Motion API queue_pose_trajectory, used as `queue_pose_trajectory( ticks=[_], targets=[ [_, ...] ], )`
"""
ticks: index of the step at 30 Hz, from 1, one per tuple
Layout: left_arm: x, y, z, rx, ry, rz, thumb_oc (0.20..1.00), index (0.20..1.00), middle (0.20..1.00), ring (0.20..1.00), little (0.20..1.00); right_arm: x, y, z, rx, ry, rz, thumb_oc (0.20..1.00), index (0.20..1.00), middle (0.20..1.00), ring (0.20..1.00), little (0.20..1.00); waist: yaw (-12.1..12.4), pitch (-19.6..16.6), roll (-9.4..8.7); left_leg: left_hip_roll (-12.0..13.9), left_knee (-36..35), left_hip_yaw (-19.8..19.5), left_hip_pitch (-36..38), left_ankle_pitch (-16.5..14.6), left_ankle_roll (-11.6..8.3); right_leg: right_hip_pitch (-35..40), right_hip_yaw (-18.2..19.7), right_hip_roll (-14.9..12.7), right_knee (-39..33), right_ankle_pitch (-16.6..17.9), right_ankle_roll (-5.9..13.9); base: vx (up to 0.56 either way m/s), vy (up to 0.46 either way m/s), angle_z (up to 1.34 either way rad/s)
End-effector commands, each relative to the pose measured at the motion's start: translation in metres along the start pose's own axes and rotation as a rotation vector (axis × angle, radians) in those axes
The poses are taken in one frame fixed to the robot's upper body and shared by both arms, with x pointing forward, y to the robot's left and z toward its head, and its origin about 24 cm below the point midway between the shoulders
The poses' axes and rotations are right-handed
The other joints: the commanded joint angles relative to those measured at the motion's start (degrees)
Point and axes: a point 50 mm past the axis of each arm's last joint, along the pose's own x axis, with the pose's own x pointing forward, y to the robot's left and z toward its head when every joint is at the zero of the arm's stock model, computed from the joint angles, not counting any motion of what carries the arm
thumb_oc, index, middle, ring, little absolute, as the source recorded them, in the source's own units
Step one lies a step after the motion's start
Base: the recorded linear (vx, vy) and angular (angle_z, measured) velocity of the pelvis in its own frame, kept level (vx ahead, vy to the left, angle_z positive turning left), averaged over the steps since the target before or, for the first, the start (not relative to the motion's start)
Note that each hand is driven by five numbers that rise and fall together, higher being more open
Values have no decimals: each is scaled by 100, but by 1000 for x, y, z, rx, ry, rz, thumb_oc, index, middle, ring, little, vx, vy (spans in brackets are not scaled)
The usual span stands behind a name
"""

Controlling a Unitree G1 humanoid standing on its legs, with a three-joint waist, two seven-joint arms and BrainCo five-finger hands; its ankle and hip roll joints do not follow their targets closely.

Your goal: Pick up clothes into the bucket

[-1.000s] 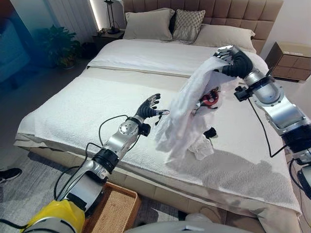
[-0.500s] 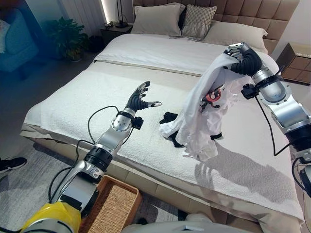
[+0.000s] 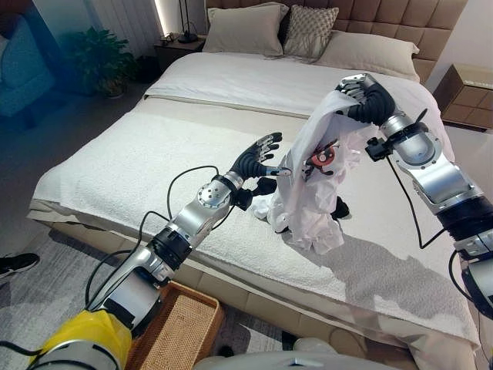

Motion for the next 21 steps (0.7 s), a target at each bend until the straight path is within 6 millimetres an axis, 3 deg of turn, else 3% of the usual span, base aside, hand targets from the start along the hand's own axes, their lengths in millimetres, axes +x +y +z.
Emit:
queue_pose_trajectory(
  ticks=[1,6,13,18,21],
  targets=[
    [19,-19,29,33,-83,-122,1000,1000,1000,1000,1000,20,-11,67,58,-282,-14,200,200,200,200,200,60,-343,-364,-196,862,-33,-569,-502,-87,-7,-122,-588,748,-511,444,0,0,0],
    [27,-18,24,166,-64,-42,1000,1000,1000,1000,1000,14,3,97,142,-422,73,200,200,200,200,200,43,-305,-391,-196,906,-24,-632,-508,-72,-64,-97,-584,783,-525,435,0,0,0],
    [35,-19,8,276,-12,76,1000,1000,1000,1000,1000,3,5,120,200,-552,96,200,200,200,200,200,-2,-245,-432,-189,941,-4,-721,-514,-44,-178,-61,-567,848,-551,431,0,-3,-1],
    [39,-34,9,205,-20,7,1000,1000,1000,1000,1000,2,6,127,217,-574,123,200,200,200,200,200,-44,-235,-417,-185,946,16,-716,-519,-43,-185,-31,-558,854,-556,426,14,-2,-8],
    [35,-47,11,37,-26,-106,1000,1000,1000,1000,1000,4,5,126,223,-563,130,200,200,200,200,200,-83,-259,-396,-175,935,29,-695,-521,-51,-185,-29,-556,851,-552,434,32,1,-4]
  ],
)
